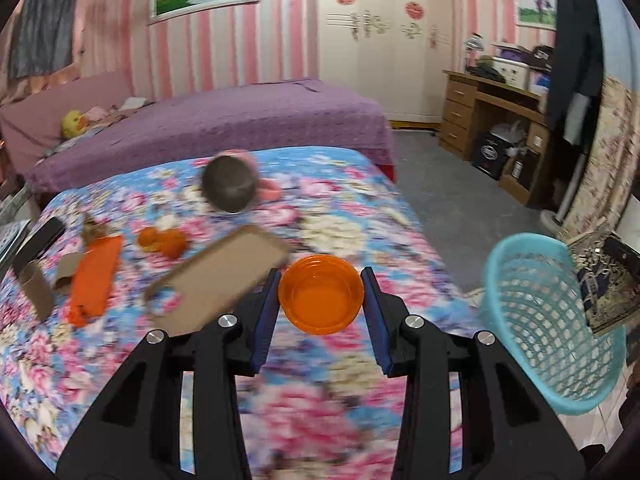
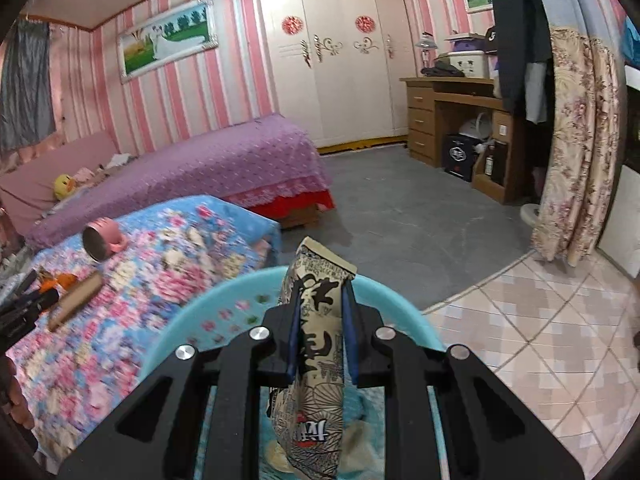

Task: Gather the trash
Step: 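Carry the orange bowl and snack bag with both tools over the basket, then open both tools to drop the snack bag and orange bowl into the basket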

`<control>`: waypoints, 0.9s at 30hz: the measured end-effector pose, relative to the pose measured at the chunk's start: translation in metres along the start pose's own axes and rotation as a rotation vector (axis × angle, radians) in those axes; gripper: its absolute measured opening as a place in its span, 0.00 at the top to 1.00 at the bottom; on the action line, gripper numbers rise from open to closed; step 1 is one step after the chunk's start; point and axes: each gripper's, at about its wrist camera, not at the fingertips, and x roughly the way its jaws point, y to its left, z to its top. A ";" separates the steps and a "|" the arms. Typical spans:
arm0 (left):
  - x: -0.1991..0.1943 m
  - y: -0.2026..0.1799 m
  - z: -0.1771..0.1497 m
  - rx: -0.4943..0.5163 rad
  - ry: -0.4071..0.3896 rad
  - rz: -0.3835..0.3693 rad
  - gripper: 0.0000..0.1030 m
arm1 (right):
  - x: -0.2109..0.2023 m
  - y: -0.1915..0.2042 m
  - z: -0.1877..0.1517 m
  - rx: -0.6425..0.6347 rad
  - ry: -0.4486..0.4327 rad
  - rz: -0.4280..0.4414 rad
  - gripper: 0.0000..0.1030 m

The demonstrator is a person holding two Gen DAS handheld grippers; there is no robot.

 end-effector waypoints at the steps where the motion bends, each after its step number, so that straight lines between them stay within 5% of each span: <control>1: 0.001 -0.012 -0.001 0.013 0.001 -0.019 0.62 | 0.000 -0.004 -0.001 0.001 0.003 -0.008 0.82; 22: 0.013 -0.151 -0.001 0.144 0.031 -0.205 0.62 | -0.006 -0.027 -0.002 0.027 -0.019 -0.058 0.82; 27: 0.015 -0.153 0.004 0.144 0.035 -0.213 0.32 | -0.006 -0.029 -0.003 0.029 -0.018 -0.062 0.82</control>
